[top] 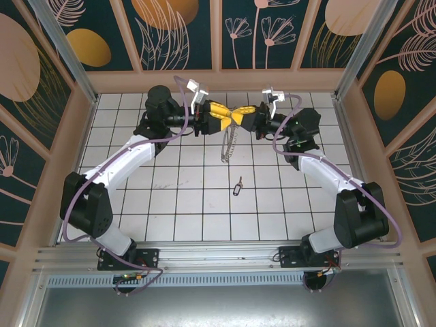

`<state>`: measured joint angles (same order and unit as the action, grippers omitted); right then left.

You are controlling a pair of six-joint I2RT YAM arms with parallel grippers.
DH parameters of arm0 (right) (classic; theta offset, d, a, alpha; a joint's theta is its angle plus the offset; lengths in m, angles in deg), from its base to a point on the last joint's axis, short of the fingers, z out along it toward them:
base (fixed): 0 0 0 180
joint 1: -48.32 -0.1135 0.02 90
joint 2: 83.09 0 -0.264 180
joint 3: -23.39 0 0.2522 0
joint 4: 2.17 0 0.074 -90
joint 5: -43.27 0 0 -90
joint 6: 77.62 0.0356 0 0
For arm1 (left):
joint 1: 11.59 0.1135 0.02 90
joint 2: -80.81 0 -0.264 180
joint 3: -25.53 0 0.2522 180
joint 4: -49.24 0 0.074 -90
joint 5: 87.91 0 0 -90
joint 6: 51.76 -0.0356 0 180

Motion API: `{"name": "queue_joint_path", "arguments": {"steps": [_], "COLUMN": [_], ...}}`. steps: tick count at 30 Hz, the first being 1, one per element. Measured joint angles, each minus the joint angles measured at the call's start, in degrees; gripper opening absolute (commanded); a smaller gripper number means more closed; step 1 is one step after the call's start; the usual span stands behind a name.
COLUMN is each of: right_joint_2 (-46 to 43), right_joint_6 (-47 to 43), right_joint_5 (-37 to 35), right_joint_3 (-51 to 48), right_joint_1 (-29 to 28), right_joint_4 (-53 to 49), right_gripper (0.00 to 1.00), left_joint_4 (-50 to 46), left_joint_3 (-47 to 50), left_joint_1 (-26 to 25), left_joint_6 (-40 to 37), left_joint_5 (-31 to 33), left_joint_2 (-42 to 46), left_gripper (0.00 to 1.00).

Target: Put the keys on the keyring

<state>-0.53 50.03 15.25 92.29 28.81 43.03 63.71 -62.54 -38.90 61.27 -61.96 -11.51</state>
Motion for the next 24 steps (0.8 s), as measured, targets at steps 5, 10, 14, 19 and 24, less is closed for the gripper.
{"name": "queue_joint_path", "arguments": {"steps": [5, 10, 14, 19, 24], "right_joint_2": [0.0, 0.0, 0.0, 0.0, 0.0], "right_joint_6": [-0.6, -1.5, -1.7, -2.4, -2.8], "right_joint_5": [0.0, 0.0, 0.0, -0.2, -0.4], "right_joint_3": [0.0, 0.0, 0.0, 0.0, 0.0], "right_joint_1": [0.0, 0.0, 0.0, 0.0, 0.0], "right_joint_4": [-0.6, -1.3, -2.0, -2.6, -2.6], "right_gripper": [0.00, 0.00, 0.00, 0.00, 0.00], "left_joint_4": [1.7, 2.4, 2.7, 2.8, 2.8], "left_joint_3": [-0.2, -0.3, -0.3, -0.3, -0.3], "left_joint_1": [0.0, 0.0, 0.0, 0.0, 0.0], "left_joint_6": [0.9, 1.1, 1.4, 1.5, 1.5], "left_joint_5": [0.0, 0.0, 0.0, 0.0, 0.0], "left_joint_2": [-0.5, -0.5, -0.5, -0.5, -0.5], "left_gripper": [0.37, 0.33, 0.24, 0.26, 0.36]}}
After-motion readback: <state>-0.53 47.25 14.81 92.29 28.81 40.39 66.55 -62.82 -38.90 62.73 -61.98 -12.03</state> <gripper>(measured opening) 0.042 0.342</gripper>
